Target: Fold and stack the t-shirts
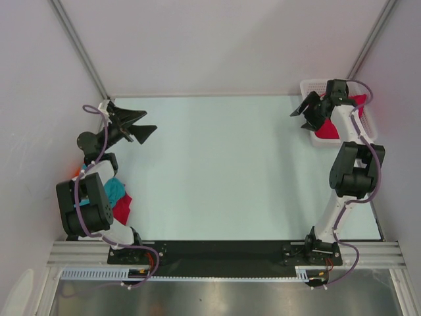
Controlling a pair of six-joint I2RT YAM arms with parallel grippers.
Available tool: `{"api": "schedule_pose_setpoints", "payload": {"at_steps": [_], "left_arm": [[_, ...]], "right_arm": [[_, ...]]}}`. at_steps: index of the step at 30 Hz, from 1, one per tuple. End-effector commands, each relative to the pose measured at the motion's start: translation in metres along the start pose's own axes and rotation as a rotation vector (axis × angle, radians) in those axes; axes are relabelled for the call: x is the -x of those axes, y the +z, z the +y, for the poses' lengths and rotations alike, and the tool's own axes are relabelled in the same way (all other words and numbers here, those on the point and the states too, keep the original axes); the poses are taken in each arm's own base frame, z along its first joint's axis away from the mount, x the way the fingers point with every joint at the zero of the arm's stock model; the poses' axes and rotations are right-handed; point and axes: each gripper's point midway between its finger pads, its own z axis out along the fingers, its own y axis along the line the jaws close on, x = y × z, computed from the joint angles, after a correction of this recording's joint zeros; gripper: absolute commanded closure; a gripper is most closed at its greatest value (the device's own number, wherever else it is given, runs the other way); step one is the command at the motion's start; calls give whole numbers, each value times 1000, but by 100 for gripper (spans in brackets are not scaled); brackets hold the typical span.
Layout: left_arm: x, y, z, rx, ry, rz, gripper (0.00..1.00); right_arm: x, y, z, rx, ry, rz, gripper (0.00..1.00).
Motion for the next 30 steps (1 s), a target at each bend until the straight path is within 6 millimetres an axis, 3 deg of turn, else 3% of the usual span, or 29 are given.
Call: {"api": "schedule_pose_setpoints", "payload": {"at_steps": [1, 3, 7, 8, 10, 16, 17, 22, 30], "left_arm": [[-33, -8, -47, -152, 340, 69, 2], [-33, -8, -45, -154, 347, 61, 1], [-32, -8, -38, -152, 338, 51, 0], [-31, -9, -38, -152, 338, 48, 0], [-31, -8, -36, -152, 341, 46, 0], [-32, -9, -39, -159, 363, 40, 0], [-33, -8, -40, -163, 369, 40, 0], [-38, -8, -52, -190, 439, 31, 0], [-44, -4, -53, -206, 453, 37, 0]], "right_arm": [[39, -49, 36, 15, -94, -158, 28], [47, -61, 39, -24, -152, -189, 28], [62, -67, 7, -355, -311, -264, 25], [52, -56, -8, -429, -336, -207, 24], [49, -52, -19, -510, -365, -195, 24], [42, -33, -35, -571, -374, -193, 24], [36, -29, -25, -569, -403, -196, 24], [39, -20, -35, -712, -461, -232, 24], [24, 3, -46, -744, -463, -189, 24]]}}
